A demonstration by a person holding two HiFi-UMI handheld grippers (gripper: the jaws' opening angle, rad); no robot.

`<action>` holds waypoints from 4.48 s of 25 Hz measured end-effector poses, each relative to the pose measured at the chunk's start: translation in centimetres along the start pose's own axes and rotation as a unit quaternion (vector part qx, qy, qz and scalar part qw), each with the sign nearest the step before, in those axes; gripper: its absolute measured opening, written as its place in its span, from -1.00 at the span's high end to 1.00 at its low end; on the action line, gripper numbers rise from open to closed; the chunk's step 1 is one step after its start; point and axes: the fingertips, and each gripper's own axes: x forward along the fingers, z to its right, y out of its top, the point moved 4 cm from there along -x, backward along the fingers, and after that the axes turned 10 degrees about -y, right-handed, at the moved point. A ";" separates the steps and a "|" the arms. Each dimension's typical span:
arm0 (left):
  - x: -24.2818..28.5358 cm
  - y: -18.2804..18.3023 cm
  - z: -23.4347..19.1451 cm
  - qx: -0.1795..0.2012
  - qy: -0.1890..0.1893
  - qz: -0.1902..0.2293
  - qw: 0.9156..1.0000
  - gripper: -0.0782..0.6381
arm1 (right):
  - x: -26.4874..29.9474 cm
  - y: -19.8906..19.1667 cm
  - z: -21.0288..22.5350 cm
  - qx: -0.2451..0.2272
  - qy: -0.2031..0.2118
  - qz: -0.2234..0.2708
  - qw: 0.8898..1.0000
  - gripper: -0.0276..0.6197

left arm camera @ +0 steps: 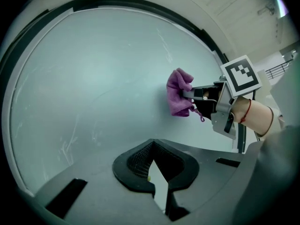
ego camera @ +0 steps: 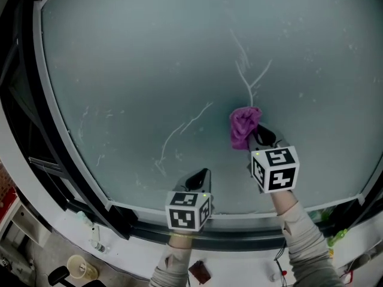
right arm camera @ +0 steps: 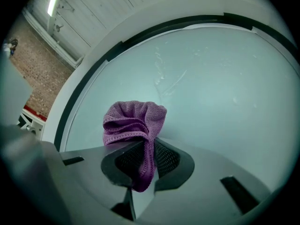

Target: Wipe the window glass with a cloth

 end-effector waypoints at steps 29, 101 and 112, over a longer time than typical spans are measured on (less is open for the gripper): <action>5.6 1.2 7.7 0.015 -0.102 0.003 0.995 0.77 | -6.9 -3.2 17.8 -0.032 -0.190 -0.064 0.979 0.77; -1.5 -1.7 -1.4 -0.011 0.019 0.008 1.000 0.77 | -1.3 -9.4 -4.9 0.001 0.026 -0.082 0.996 0.77; 3.1 -1.5 3.2 -0.007 -0.052 0.003 0.999 0.77 | -4.6 -10.5 3.6 -0.014 -0.064 -0.102 0.993 0.77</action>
